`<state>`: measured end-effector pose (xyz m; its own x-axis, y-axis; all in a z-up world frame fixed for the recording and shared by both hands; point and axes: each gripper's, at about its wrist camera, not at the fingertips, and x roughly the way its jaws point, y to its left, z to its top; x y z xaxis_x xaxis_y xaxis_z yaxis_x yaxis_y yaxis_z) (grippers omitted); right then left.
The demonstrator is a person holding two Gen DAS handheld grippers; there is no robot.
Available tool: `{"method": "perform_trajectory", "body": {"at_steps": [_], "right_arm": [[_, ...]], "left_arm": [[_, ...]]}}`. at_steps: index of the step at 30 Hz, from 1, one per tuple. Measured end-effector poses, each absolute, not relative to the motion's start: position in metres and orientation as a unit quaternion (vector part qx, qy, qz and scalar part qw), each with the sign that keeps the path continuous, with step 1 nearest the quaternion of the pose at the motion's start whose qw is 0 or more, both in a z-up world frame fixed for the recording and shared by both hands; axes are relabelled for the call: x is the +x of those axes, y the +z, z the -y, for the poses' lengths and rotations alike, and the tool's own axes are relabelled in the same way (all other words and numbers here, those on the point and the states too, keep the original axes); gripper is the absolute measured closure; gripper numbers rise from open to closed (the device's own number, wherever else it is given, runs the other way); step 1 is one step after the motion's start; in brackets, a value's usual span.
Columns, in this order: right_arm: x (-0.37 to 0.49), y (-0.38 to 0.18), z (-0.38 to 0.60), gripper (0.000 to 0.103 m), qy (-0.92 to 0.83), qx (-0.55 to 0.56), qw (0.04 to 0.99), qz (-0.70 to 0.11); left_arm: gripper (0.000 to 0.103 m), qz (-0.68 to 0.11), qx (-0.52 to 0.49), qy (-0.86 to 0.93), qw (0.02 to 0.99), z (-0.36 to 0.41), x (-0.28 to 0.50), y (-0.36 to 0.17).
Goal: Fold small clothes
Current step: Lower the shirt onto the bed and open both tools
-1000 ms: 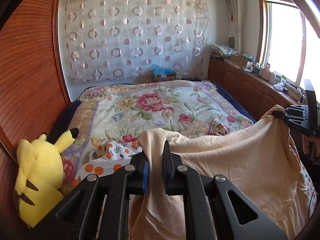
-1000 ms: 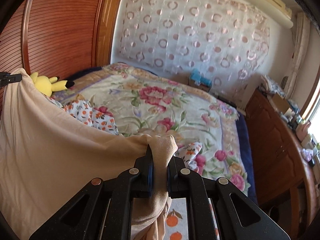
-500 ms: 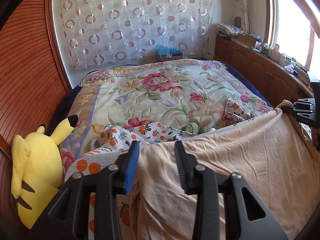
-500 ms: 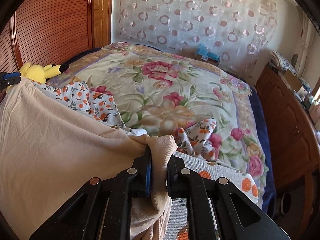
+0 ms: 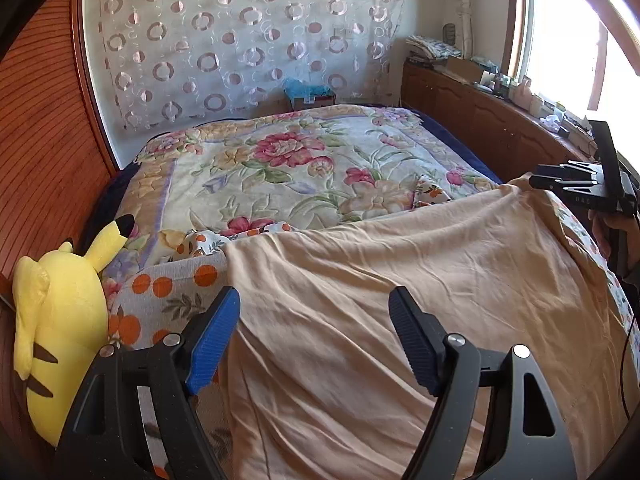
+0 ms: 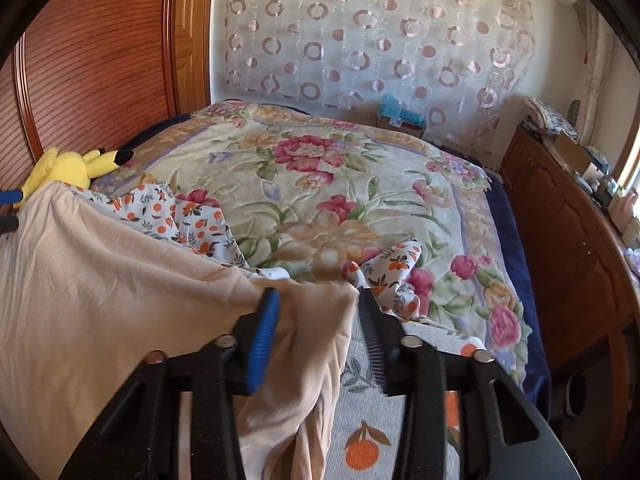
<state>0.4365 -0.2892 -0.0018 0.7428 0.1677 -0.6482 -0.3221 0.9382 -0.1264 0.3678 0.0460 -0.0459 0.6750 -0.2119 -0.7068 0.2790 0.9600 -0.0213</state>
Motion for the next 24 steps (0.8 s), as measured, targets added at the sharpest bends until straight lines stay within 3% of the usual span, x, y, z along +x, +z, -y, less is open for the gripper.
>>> {"method": "perform_trajectory", "body": {"at_steps": [24], "right_arm": [[0.221,-0.001,0.323,0.050,0.162,-0.067,0.922,-0.346]], "left_arm": [[0.026,-0.381,0.040,-0.160,0.910,-0.019,0.222,-0.041]]}}
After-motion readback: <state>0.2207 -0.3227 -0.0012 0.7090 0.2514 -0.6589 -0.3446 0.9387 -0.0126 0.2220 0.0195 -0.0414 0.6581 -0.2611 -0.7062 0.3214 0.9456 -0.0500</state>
